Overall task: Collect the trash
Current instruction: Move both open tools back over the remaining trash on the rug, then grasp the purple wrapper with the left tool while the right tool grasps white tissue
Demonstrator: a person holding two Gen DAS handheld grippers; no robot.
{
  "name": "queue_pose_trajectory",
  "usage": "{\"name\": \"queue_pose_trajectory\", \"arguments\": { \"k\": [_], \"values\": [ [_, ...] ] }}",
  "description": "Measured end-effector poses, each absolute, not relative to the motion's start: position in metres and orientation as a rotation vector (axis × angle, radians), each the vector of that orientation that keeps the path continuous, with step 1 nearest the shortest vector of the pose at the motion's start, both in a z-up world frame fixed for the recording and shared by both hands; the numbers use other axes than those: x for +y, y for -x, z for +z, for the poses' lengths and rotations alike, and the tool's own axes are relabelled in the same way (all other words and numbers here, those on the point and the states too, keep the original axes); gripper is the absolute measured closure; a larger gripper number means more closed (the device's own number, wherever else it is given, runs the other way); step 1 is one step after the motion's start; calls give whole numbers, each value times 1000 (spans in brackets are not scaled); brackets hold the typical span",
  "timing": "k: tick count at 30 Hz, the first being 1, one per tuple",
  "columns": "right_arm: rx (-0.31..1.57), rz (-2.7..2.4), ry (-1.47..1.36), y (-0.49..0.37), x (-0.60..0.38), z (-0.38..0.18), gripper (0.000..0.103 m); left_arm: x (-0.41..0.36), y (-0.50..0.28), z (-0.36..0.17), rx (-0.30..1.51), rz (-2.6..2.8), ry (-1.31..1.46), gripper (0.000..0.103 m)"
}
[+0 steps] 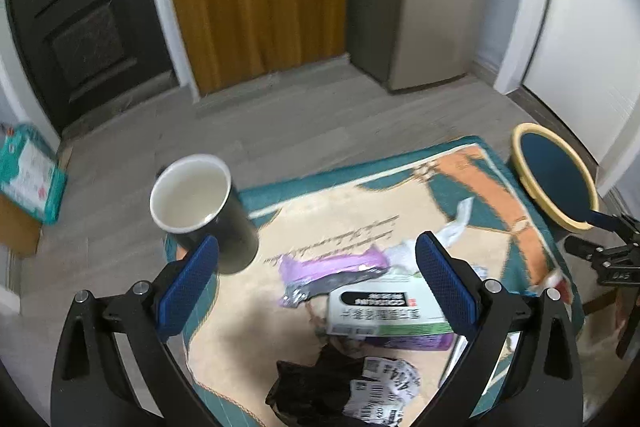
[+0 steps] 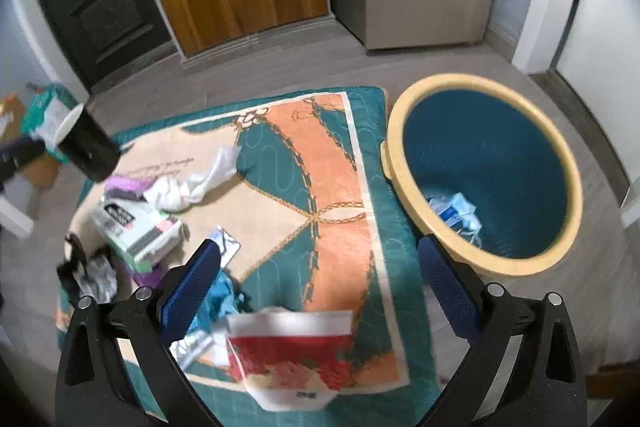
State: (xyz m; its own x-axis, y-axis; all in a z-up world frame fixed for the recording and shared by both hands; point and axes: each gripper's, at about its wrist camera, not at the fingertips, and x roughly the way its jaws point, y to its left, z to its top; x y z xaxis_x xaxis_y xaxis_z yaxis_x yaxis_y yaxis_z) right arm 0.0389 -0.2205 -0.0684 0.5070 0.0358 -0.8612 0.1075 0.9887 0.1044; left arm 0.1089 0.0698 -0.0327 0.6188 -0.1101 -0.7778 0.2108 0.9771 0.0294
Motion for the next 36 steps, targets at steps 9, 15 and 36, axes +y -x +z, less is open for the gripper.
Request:
{"name": "queue_pose_trajectory", "arguments": {
  "k": [9,15,36],
  "values": [
    [1048,12,-172,-87,-189,-68,5,76,-129,-70,986,-152,-142,6],
    [1117,48,-209,-117,-164,-85,9,74,-134,-80,1017,-165,-155,6],
    [1217,72,-362,-153,-142,-124,98,47,-149,-121,1175,-264,-198,13]
  ]
}}
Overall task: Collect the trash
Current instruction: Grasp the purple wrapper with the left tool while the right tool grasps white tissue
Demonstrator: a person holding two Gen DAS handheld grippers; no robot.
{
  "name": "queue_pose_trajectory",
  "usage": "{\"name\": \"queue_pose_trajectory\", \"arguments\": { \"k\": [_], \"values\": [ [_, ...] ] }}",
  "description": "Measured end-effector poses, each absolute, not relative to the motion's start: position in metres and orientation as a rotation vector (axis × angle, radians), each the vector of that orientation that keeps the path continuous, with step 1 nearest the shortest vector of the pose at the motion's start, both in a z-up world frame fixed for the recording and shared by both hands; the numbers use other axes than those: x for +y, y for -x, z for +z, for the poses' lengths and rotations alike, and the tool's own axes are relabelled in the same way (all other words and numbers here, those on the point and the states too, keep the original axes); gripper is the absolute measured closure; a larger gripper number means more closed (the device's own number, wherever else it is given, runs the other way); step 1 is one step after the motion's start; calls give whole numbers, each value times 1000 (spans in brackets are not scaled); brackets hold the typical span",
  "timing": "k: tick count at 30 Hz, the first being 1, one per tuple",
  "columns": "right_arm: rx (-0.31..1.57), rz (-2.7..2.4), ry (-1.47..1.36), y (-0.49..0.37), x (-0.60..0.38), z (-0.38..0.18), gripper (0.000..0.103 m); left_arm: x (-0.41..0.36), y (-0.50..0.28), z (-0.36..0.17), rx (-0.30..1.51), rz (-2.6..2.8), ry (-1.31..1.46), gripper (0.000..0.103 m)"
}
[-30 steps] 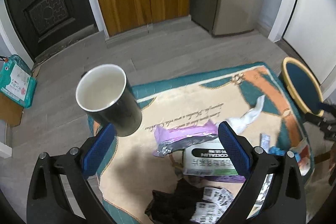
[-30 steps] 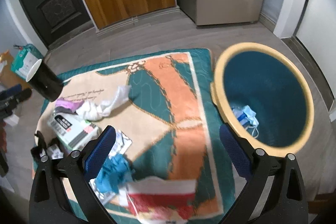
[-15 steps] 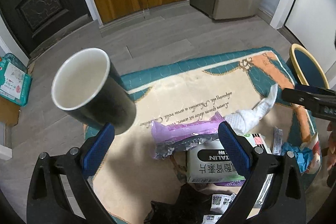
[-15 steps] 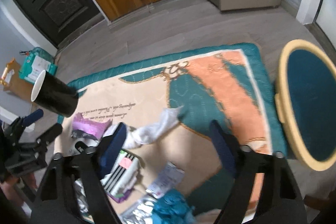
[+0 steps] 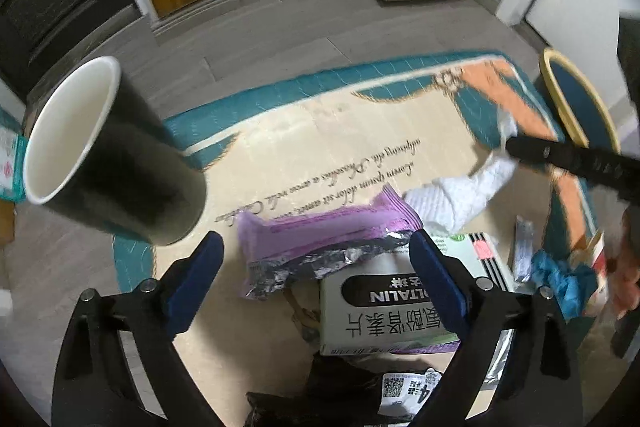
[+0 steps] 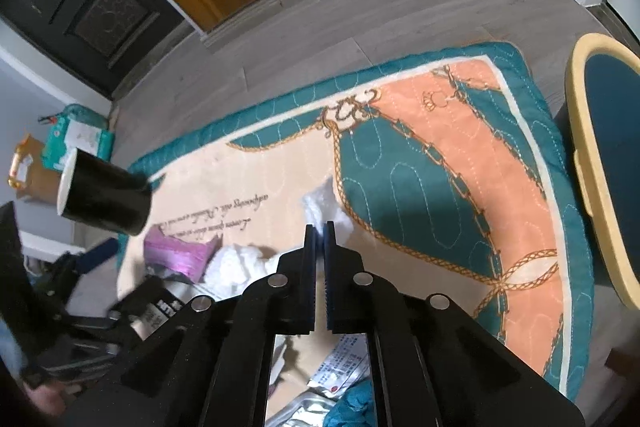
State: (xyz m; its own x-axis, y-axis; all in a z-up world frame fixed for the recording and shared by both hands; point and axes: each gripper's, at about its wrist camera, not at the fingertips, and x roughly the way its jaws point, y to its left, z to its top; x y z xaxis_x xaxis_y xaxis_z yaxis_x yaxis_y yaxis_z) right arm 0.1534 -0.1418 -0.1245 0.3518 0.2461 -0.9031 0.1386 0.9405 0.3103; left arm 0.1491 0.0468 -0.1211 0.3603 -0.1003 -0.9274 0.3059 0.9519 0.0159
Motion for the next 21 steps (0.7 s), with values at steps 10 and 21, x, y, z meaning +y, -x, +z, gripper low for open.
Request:
{"name": "queue_pose_trajectory", "arguments": {
  "k": [10,21],
  "values": [
    [1195,90,-350,-152,-145,-117,98,36,-155,-130,1229,-294,-228,84],
    [1136,104,-327,-149,-145,-97,98,33,-154,-115,1184,-315,-253,103]
  ]
}}
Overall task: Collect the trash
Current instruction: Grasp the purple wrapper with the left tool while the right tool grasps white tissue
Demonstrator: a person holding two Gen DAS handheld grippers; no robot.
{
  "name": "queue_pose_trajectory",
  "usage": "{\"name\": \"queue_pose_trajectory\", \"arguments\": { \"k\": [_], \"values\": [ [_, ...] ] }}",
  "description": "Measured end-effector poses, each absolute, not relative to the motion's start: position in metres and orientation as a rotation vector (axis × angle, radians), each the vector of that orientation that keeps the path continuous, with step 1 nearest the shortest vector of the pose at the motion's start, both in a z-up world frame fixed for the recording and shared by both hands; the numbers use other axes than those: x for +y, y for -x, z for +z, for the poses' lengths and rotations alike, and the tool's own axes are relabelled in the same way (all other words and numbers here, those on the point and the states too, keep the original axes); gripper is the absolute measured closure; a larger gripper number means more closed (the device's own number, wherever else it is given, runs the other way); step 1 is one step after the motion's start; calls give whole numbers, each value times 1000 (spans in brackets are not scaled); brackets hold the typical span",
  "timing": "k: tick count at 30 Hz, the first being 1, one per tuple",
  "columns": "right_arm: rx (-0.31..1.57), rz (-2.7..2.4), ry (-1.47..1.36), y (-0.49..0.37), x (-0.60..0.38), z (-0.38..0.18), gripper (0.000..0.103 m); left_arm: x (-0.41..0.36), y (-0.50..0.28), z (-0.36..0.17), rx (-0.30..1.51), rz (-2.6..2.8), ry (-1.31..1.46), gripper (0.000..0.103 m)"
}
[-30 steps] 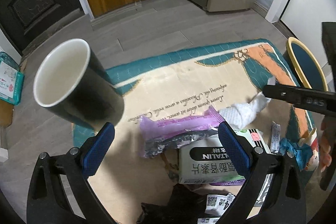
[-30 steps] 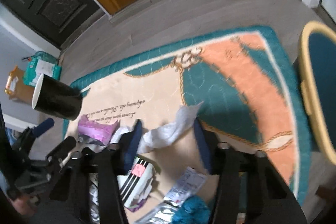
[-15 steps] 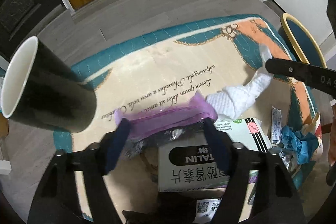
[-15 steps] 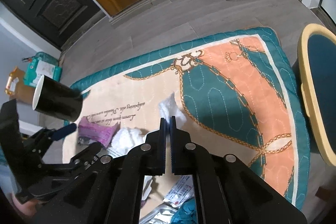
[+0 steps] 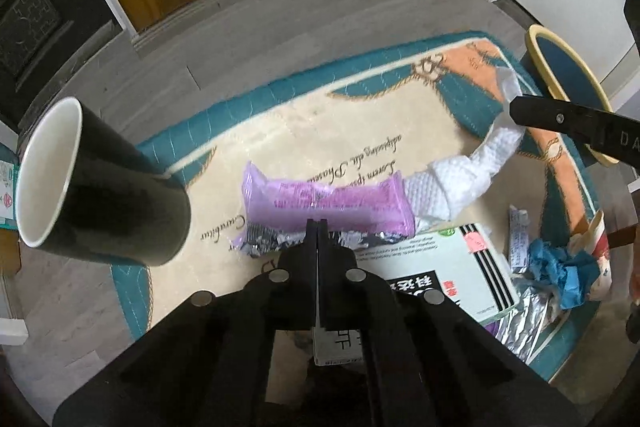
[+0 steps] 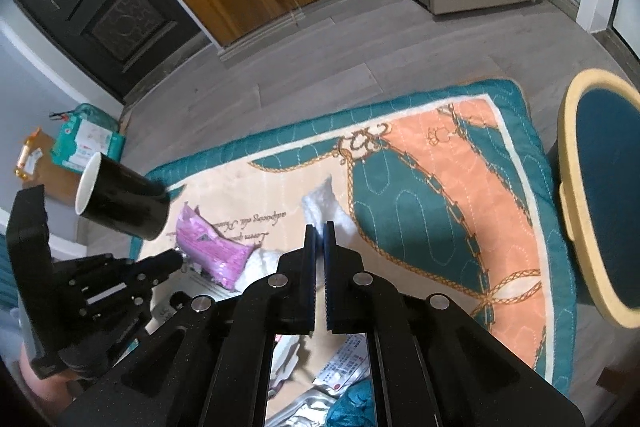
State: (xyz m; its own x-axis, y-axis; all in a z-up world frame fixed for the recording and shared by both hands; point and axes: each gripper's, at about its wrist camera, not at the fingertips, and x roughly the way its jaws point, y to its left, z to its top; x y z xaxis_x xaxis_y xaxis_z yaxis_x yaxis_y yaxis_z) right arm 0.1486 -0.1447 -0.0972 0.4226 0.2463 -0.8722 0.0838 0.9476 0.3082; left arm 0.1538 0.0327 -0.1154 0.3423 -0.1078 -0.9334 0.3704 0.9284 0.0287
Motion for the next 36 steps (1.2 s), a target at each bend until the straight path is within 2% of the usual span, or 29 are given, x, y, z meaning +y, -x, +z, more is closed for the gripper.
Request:
{"name": "queue_pose_trajectory", "arguments": {
  "k": [4,5,6,7,8,9,13,17,18,19,21,24,25,27,30,32,33,34,36],
  "values": [
    [1109,99,-322,-147,-148,-88,98,28,-151,-119,1171,-292,-301,101],
    [1094,96,-326,-147,-151,-83,98,26,-152,-120,1178,-284,-305,92],
    [1084,95,-333,-147,-154,-80,99,26,-152,-121,1175,-280,-295,72],
    [1076,96,-340,-146,-156,-78,98,27,-153,-120,1169,-273,-289,58],
    [1064,98,-353,-146,-160,-73,98,28,-154,-118,1155,-260,-285,36],
    [1056,99,-363,-146,-163,-70,98,27,-155,-116,1137,-248,-278,30],
    [1037,102,-370,-139,-172,-50,98,26,-164,-126,1183,-238,-228,28],
    [1082,125,-260,-134,-178,-20,99,8,-168,-137,1215,-248,-296,29],
    [1089,130,-234,-130,-180,-16,99,4,-170,-139,1224,-253,-298,38],
    [1090,133,-208,-127,-182,-11,99,3,-171,-141,1237,-261,-290,59],
    [1066,122,-142,-116,-190,2,99,0,-176,-149,1282,-275,-278,83],
    [1036,121,-203,-106,-206,2,99,1,-177,-156,1293,-276,-300,89],
    [1038,125,-235,-106,-210,-1,99,2,-178,-156,1292,-277,-293,96],
    [1043,145,-309,-109,-217,-4,99,5,-180,-153,1296,-279,-259,100],
    [1015,146,-303,-108,-225,2,99,6,-179,-140,1257,-274,-203,100],
    [1013,155,-346,-108,-232,2,99,2,-179,-130,1205,-274,-199,95],
    [1014,159,-371,-109,-235,2,99,0,-180,-126,1183,-274,-198,82],
    [1016,162,-389,-110,-240,1,99,-3,-181,-125,1174,-269,-192,60],
    [1018,163,-385,-112,-241,-1,99,-2,-186,-125,1159,-216,-175,35]
  ]
}}
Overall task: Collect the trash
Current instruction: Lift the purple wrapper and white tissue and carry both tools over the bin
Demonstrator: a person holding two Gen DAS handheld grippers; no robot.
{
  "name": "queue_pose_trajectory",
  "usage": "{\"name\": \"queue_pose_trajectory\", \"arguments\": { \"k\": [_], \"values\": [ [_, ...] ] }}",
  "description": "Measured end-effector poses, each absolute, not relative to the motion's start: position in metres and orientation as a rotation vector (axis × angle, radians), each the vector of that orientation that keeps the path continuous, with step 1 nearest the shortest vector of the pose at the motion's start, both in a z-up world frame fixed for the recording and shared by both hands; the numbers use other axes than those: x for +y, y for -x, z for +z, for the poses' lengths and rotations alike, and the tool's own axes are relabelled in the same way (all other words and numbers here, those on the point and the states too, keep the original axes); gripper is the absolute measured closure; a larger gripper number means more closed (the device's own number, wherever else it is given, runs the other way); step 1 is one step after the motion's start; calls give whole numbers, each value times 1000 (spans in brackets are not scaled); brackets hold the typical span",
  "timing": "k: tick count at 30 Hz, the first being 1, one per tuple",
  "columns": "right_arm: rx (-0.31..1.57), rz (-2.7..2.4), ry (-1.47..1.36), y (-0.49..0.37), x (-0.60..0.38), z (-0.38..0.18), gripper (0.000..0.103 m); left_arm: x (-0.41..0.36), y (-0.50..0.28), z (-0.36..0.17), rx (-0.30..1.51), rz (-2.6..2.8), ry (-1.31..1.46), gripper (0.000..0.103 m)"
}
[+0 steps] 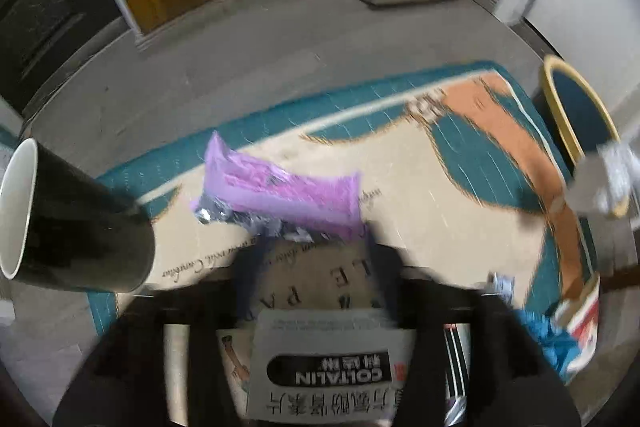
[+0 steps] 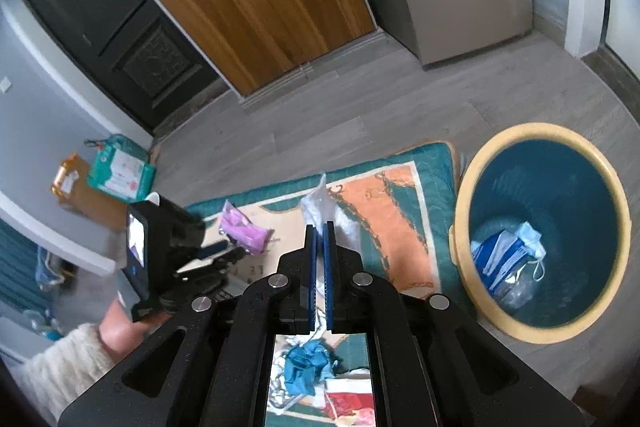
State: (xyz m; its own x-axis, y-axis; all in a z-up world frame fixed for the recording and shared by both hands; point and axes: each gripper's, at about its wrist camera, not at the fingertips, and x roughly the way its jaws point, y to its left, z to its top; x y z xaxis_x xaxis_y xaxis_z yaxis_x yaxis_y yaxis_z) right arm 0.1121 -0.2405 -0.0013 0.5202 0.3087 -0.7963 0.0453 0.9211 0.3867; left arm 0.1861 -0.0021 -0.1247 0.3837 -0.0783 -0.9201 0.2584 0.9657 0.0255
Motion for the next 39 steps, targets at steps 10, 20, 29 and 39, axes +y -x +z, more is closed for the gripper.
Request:
{"name": "queue_pose_trajectory", "arguments": {
  "k": [10,20,29,39],
  "values": [
    [1042,174,-376,-114,-248,-12,99,-15,-223,-154,1197,-106,-178,30],
    [1038,170,-362,-112,-259,-12,99,-16,-227,-159,1234,-157,-141,61],
    [1038,178,-357,-114,-260,-13,99,-11,-220,-154,1239,-201,-41,86],
    [1042,148,-346,-115,-266,-16,99,-27,-203,-150,1263,-274,-114,103]
  ]
}}
